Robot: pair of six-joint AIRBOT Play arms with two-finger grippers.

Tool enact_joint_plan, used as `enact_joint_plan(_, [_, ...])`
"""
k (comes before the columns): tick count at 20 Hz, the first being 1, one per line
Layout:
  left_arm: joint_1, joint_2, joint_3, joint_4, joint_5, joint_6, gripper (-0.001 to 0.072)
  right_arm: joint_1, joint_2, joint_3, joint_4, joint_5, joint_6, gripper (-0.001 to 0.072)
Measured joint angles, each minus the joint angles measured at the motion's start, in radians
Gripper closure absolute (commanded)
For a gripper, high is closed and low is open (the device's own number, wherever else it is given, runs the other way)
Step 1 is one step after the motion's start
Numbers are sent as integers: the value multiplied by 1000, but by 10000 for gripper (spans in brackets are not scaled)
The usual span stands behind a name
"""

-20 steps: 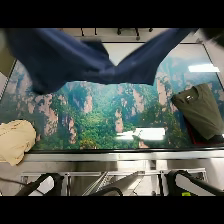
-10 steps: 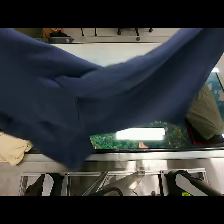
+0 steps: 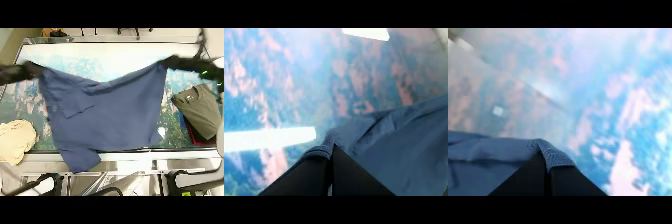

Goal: Fold the shirts.

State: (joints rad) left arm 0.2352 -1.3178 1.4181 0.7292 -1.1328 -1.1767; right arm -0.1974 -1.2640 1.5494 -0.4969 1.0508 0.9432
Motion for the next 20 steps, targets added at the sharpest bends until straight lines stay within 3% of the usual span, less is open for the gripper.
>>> enact_joint_plan(5, [-77, -455, 244, 129, -8, -28, 695, -2, -254, 34, -16, -115, -61, 697])
enact_joint_plan(8, [-93, -598, 434, 150, -30, -54, 695, -2, -339, 120, -19, -141, -75, 697])
enact_joint_plan(12, [-94, -658, 579, 215, -72, -95, 695, -3, -354, 175, -61, -122, -81, 697])
enact_joint_plan(20, [-101, -656, 570, 437, -205, -126, 695, -2, -321, 152, -400, 9, 14, 697])
